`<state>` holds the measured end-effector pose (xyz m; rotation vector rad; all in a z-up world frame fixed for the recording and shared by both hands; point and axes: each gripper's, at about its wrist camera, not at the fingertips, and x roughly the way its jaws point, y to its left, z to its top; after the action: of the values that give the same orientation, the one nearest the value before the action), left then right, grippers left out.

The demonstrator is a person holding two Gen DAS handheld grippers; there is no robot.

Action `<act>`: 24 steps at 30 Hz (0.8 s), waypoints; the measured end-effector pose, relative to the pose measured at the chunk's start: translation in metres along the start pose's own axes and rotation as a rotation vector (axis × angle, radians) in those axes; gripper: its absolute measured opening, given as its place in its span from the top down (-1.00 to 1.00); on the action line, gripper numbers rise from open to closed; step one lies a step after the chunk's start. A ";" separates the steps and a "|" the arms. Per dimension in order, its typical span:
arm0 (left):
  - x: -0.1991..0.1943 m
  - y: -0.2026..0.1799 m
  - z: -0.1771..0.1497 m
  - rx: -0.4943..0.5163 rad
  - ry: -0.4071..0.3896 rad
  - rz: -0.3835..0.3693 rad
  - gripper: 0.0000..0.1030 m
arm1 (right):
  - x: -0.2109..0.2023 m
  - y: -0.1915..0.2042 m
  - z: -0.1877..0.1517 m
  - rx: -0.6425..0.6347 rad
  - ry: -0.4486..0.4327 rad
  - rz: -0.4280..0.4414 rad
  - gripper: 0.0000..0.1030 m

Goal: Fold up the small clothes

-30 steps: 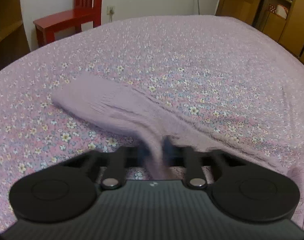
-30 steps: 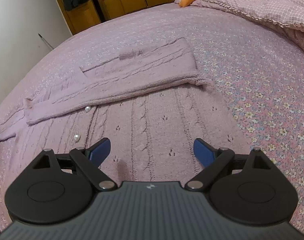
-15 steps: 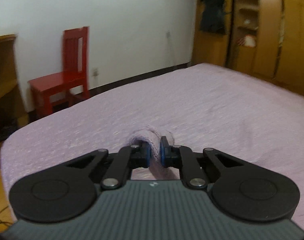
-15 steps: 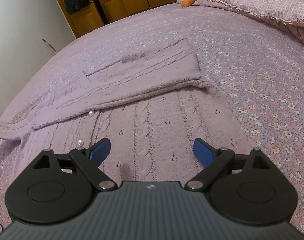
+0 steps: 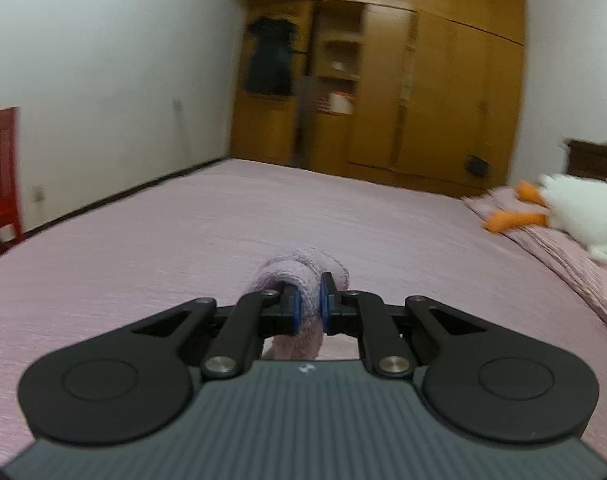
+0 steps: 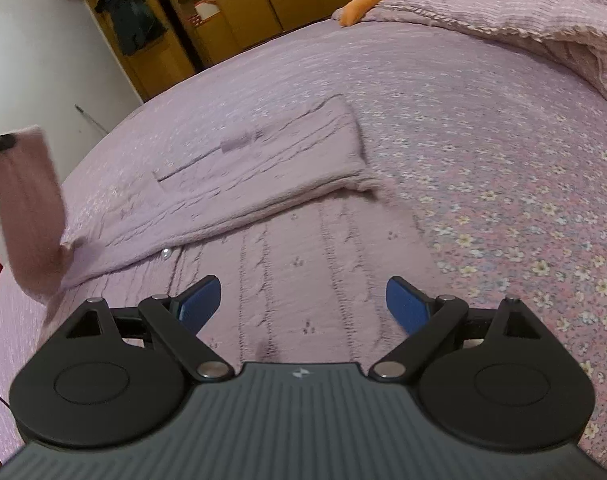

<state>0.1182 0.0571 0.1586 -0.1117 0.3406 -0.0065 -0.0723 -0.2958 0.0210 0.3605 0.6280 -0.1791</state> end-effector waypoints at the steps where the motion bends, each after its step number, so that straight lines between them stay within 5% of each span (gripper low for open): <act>1: 0.005 -0.014 -0.006 0.013 0.013 -0.024 0.77 | 0.000 -0.002 0.000 0.008 0.001 -0.001 -0.82; 8: 0.042 -0.100 -0.074 0.139 0.172 -0.140 0.77 | -0.005 -0.010 0.000 0.034 -0.010 0.009 -0.82; 15: 0.070 -0.124 -0.127 0.189 0.335 -0.186 0.72 | -0.006 -0.016 -0.003 0.047 -0.013 0.011 -0.82; 17: 0.069 -0.127 -0.135 0.197 0.375 -0.213 0.65 | -0.006 -0.016 -0.003 0.056 -0.013 0.013 -0.82; 22: 0.052 -0.117 -0.139 0.205 0.416 -0.278 0.06 | -0.005 -0.010 0.006 0.071 -0.006 0.047 -0.82; 24: 0.041 -0.107 -0.137 0.221 0.413 -0.271 0.01 | -0.003 -0.001 0.012 0.050 -0.009 0.069 -0.82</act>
<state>0.1120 -0.0654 0.0286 0.0658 0.7322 -0.3390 -0.0686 -0.3009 0.0318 0.4287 0.6025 -0.1300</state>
